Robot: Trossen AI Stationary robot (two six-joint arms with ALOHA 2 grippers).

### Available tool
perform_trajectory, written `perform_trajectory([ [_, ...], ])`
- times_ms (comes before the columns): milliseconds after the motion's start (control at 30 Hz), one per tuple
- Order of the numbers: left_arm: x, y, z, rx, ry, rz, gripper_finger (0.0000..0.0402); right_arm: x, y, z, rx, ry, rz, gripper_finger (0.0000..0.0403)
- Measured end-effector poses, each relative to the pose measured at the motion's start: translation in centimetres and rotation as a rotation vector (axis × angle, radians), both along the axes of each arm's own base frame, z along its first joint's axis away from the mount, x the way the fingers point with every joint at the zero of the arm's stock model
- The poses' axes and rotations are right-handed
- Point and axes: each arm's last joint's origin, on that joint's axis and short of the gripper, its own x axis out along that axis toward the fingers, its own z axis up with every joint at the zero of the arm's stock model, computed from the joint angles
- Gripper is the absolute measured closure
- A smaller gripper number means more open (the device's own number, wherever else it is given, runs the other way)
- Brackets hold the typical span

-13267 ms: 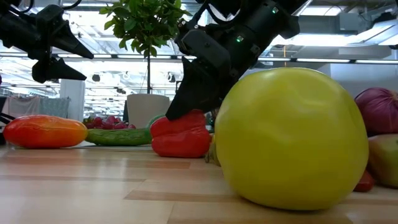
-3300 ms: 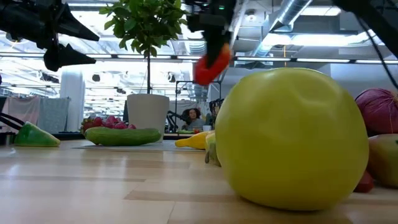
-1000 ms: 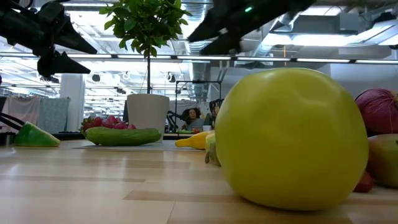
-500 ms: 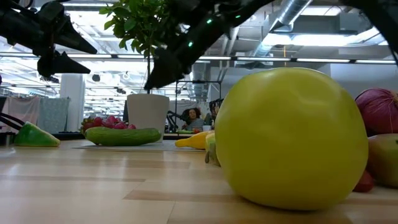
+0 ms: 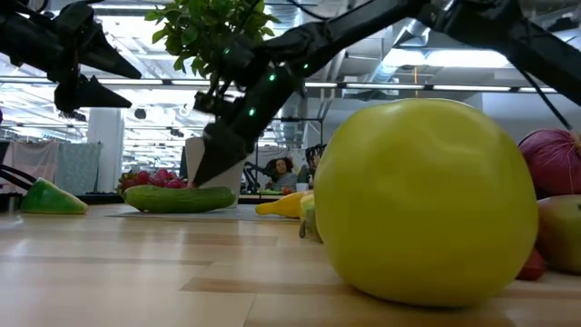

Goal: Build produce basket
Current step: Put the cucumber into the wire basket

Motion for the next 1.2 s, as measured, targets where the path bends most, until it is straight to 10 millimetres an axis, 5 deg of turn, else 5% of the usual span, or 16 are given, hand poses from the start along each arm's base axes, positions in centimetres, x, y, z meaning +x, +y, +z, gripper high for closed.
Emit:
perform_trajectory([
  [167,-0.1,0.0,-0.1,-0.01,0.008,0.004,0.0047,0.2,0.3,-2.9,0.049,0.081,-0.01,0.0019],
  [433,-0.1,0.0,-0.2,-0.021,0.014,0.002,0.0047,0.2,2.5,-2.8,0.096,0.121,0.007,0.0033],
  [867,-0.1,0.0,-0.2,-0.028,0.01,0.002,0.0047,0.5,4.3,-1.7,0.141,0.103,-0.022,0.0185],
  [1200,-0.1,0.0,-0.2,-0.028,0.01,0.002,0.0047,0.4,4.0,-1.8,0.161,0.117,-0.054,0.024],
])
